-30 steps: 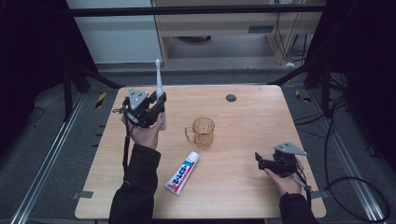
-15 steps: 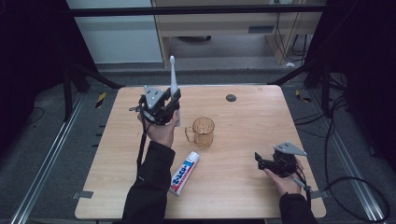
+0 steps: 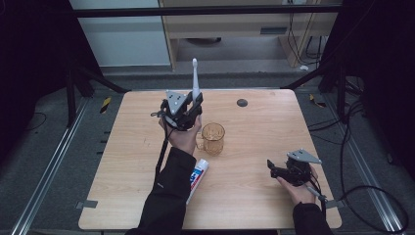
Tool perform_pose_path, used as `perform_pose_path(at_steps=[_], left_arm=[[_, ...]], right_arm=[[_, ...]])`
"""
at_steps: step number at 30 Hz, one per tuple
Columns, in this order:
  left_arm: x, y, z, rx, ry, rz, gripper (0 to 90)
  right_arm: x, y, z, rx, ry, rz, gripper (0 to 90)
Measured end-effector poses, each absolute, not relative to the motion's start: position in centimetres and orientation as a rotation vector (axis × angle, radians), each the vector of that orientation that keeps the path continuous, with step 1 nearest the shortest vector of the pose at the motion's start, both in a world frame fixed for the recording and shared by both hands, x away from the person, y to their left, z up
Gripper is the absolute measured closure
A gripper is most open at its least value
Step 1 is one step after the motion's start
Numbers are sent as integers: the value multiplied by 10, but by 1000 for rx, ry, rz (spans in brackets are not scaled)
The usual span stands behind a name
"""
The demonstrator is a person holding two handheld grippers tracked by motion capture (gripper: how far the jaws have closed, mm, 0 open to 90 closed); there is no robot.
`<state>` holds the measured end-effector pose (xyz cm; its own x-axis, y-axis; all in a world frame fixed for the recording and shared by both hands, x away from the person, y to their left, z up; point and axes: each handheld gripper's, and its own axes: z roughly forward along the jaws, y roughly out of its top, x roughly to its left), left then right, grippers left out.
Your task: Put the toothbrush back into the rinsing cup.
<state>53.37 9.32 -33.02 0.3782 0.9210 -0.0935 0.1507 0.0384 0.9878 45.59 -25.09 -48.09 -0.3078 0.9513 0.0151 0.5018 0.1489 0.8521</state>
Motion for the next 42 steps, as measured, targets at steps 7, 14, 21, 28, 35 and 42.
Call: perform_pose_path(at_steps=[7, 14, 21, 28, 35, 42], left_arm=[[536, 79, -336, 1417, 1024, 779, 669], [539, 72, -343, 1414, 1018, 775, 669], [544, 66, -352, 1422, 1015, 775, 669], [549, 65, -364, 1443, 1025, 765, 669], [551, 65, -378, 1462, 1034, 767, 669], [550, 69, -392, 1481, 1047, 753, 669]], right_arm=[[456, -252, -481, 1380, 1882, 1069, 154], [456, -252, -482, 1377, 1881, 1074, 156], [456, -252, -482, 1374, 1879, 1075, 159], [456, -252, -482, 1369, 1883, 1074, 163], [457, -252, -482, 1362, 1884, 1067, 164], [457, -252, -483, 1355, 1891, 1061, 165]])
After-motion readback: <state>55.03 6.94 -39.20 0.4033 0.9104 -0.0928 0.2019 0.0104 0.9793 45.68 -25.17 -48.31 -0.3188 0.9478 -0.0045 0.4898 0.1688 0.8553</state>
